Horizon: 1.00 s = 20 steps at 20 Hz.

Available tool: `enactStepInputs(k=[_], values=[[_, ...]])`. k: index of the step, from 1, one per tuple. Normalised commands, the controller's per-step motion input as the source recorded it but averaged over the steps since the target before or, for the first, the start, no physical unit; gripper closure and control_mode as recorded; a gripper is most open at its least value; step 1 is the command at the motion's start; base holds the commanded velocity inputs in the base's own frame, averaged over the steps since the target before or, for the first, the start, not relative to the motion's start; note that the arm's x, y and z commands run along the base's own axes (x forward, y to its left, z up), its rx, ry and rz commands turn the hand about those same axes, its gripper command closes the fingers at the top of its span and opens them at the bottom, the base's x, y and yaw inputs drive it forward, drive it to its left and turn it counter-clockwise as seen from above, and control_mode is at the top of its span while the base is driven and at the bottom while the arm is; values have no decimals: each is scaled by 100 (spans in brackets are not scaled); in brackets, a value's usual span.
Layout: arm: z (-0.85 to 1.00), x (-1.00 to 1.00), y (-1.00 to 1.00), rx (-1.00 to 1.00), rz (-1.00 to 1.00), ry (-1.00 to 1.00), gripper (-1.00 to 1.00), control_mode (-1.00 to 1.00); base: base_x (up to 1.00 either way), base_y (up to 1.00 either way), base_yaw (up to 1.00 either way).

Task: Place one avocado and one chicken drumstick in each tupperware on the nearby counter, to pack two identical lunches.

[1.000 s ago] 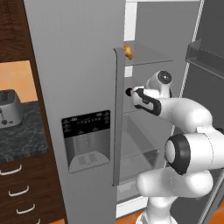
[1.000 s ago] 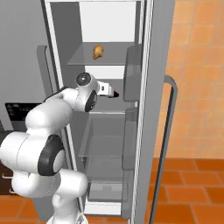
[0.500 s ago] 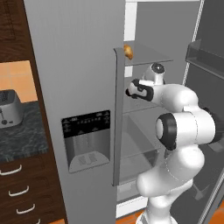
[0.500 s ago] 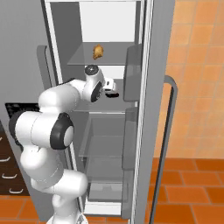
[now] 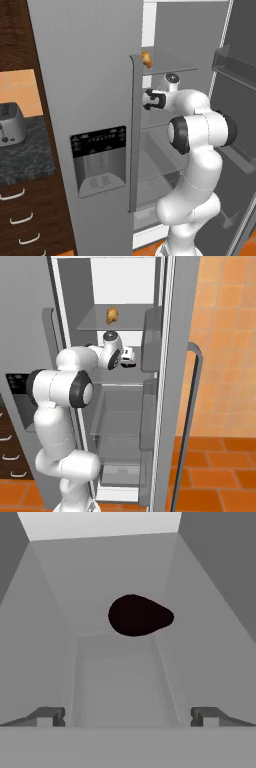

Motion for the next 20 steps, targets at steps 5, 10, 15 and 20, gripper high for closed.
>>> enactStepInputs(k=[5,10,15,20], values=[[-12,56,0,8,-1,0,-100,-100,0,0,0],[-1,60,0,9,-5,0,-100,-100,0,0,0],[-30,24,-1,9,-4,0,-100,-100,0,0,0],[-43,23,-2,9,-8,0,-100,-100,0,0,0]])
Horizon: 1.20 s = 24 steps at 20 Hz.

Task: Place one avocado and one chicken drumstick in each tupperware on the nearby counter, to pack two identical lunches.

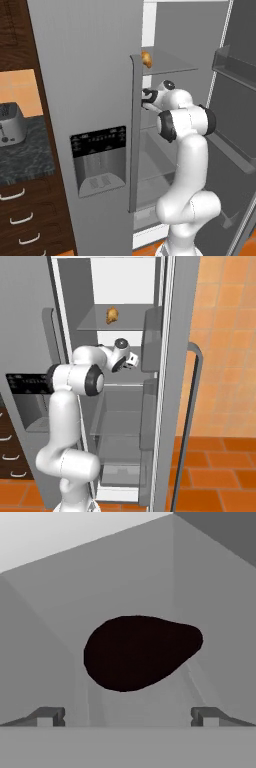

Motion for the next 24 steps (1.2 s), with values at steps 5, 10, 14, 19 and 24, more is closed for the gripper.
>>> enactStepInputs(k=[5,10,14,19,24], values=[[1,19,-4,3,-11,0,-100,-100,0,0,0],[9,17,-12,13,-1,0,-100,-100,0,0,0],[0,26,0,7,0,0,-100,-100,0,0,0],[0,16,0,0,-2,0,-100,-100,0,0,0],[-10,6,0,0,-6,0,-100,-100,0,0,0]])
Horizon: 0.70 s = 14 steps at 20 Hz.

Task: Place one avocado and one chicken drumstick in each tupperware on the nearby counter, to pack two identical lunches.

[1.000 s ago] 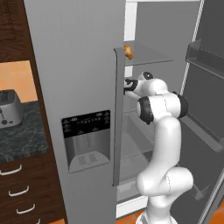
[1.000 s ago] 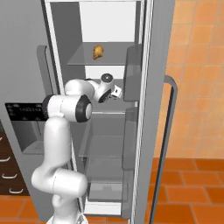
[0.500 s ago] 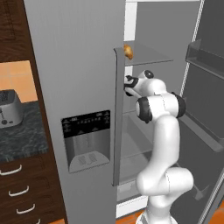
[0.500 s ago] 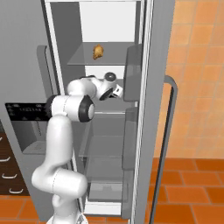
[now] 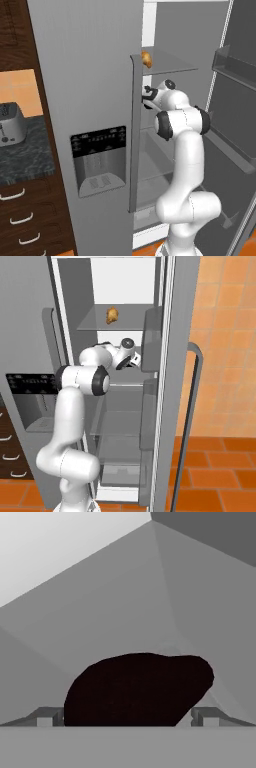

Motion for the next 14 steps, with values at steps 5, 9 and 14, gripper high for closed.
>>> enactStepInputs(k=[5,9,14], values=[[-23,-25,0,0,-6,1,-100,-100,0,0,0],[0,-21,0,0,0,2,-100,-100,0,0,0],[0,-25,0,0,0,0,-100,-100,0,0,0]])
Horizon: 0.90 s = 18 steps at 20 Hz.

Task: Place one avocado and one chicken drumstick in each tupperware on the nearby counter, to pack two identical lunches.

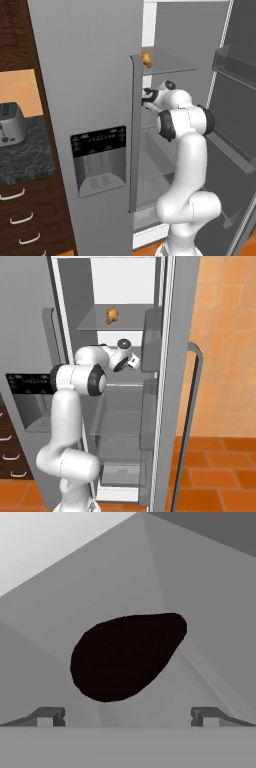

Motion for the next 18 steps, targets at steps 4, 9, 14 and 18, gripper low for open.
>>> enactStepInputs(k=[4,9,14,18], values=[[11,-3,-6,0,0,0,-100,-100,0,0,0],[2,66,5,1,-1,-1,-100,-100,0,0,0],[0,15,-7,0,-4,-1,-100,-100,0,0,0],[0,0,0,0,0,0,100,-100,0,0,0]])
